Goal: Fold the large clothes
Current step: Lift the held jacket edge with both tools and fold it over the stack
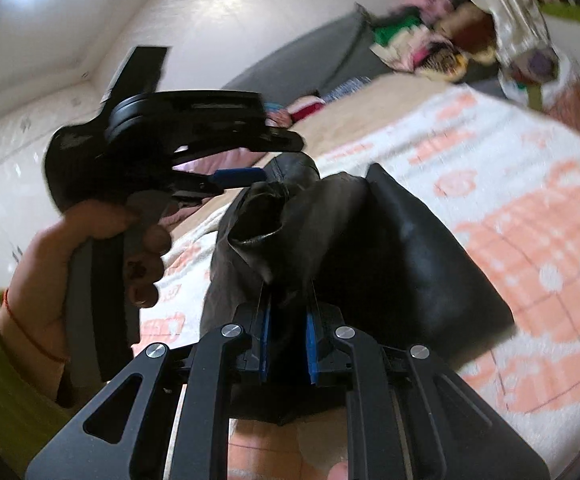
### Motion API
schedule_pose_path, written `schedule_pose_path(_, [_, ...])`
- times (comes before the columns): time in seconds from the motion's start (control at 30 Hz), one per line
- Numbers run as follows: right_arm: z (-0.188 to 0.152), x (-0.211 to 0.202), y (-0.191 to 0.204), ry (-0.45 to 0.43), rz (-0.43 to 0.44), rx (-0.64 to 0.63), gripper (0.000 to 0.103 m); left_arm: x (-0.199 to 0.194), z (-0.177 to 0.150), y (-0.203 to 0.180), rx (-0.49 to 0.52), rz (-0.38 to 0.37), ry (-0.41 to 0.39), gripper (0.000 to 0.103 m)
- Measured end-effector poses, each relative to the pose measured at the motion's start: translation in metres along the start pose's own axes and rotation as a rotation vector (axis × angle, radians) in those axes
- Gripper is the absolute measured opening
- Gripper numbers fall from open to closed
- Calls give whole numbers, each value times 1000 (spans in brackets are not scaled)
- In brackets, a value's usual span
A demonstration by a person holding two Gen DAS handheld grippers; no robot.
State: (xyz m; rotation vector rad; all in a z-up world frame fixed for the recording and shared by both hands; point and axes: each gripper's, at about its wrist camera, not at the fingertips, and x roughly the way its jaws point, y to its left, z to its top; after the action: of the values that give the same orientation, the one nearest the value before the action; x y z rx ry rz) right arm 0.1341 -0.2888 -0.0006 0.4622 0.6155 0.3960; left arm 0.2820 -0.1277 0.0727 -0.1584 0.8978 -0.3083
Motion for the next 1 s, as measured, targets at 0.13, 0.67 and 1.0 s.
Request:
schedule_pose_path(0.13, [-3, 1, -19, 33, 52, 129, 13, 10, -2, -4, -7, -33, 24, 48])
schedule_pose_path(0.67, [-6, 5, -31, 124, 49, 273, 35, -11, -86, 88, -81, 151, 9, 73])
schedule_pose_path(1.0, [62, 54, 7, 217, -121, -51, 93, -10, -93, 92, -95, 118, -14, 73])
